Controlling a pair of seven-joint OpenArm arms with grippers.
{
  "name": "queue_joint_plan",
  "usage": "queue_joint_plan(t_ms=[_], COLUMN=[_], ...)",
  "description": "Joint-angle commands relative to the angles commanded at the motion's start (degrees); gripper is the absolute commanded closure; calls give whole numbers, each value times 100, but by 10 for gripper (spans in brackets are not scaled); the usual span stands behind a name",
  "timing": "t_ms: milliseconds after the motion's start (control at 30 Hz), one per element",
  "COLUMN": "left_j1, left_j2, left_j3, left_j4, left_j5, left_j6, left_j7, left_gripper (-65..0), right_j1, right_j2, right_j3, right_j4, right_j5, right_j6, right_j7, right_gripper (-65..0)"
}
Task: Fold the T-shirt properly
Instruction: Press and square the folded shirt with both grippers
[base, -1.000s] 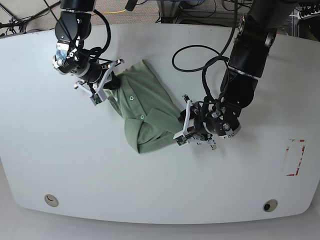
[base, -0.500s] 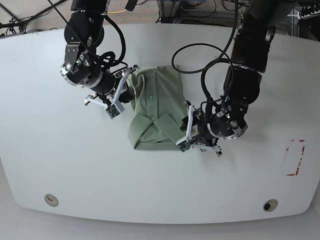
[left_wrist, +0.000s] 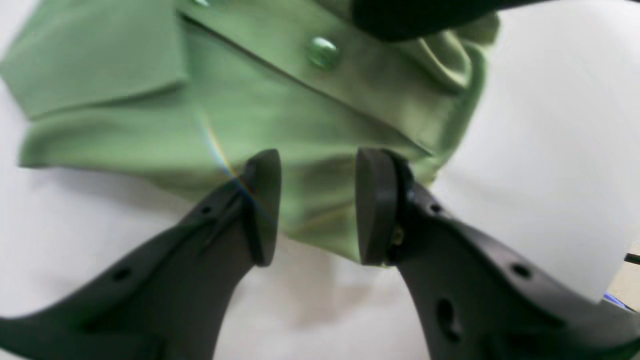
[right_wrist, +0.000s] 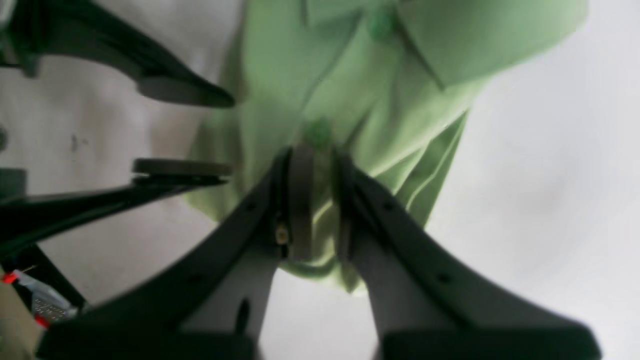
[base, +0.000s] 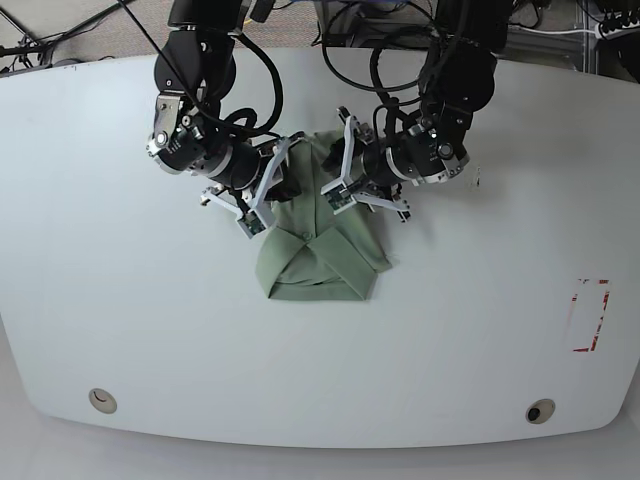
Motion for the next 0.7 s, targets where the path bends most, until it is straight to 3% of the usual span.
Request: queue_joint_plan(t_ms=[200,300,700], left_j1=[-9,-18,-18], left_j2=[-9,-88,-316], left_j3=[0,0,9], left_j4=[-782,-976,-870], left_j5=[0,0,-35], left_j6=[0,0,0], left_j7=[-18,-18,-18], left_gripper=[-232,-232,-232], right_j1=[70,70,70], right_j2=[387,624,1196], right_j3=[26,26,536], right_j4=[-571,-571,-545], right_j5=[-9,-9,-9], right_j6=[0,119,119], right_j7=[246,378,387], right_gripper=[-60,-60,-60])
